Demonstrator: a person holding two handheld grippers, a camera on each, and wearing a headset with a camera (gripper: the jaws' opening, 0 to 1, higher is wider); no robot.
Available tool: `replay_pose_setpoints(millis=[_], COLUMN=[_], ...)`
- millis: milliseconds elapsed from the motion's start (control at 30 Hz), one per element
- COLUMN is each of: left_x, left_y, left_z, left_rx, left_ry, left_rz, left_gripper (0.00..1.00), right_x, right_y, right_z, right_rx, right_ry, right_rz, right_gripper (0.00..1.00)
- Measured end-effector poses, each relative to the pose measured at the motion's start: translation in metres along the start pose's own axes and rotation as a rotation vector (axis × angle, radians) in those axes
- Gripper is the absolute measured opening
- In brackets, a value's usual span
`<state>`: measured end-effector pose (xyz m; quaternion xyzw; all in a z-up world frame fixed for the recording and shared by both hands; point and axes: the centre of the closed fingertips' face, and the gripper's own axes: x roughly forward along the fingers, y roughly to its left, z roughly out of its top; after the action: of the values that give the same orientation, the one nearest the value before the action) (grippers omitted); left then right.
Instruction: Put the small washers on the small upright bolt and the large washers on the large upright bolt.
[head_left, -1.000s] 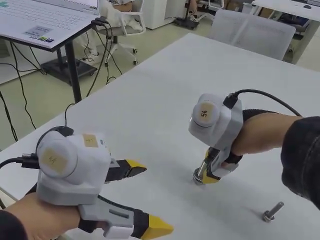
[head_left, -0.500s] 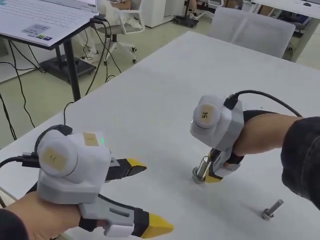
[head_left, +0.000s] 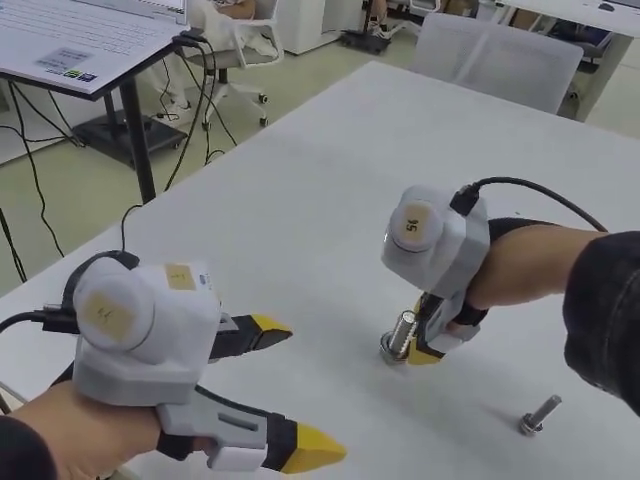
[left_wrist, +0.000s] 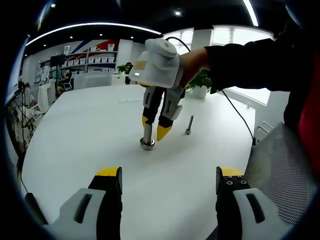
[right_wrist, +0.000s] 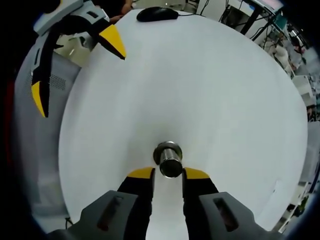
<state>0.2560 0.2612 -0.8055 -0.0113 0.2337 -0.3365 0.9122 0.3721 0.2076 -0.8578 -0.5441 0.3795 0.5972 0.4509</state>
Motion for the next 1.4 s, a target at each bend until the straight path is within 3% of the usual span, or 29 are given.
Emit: replay_pose_setpoints(millis=[433, 833, 1067, 1167, 1400], left_x=[0.003, 0.007, 0.009, 0.011, 0.013], left_y=[-0.002, -0.006, -0.006, -0.007, -0.007], left_z=[0.005, 0.01, 0.014, 0.016, 0.019], left_rx=[0.018, 0.038, 0.047, 0.052, 0.06], left_ry=[0.001, 0.006, 0.008, 0.01, 0.014], left_rz=[-0.012, -0.032, -0.038, -0.039, -0.046], left_gripper=[0.76, 0.77, 0.77, 0.78, 0.78], right_x=[-0.006, -0.015, -0.019, -0.023, -0.031], right_y=[0.003, 0.007, 0.009, 0.009, 0.007], right_z=[-0.005, -0.01, -0.009, -0.009, -0.013], right_rx=[0.042, 0.13, 0.184, 0.205, 0.241], right_ry=[-0.038, -0.105, -0.193, -0.231, -0.296], right_rz=[-0.01, -0.009, -0.017, -0.029, -0.059], right_gripper=[0.39, 0.65, 0.92, 0.99, 1.0])
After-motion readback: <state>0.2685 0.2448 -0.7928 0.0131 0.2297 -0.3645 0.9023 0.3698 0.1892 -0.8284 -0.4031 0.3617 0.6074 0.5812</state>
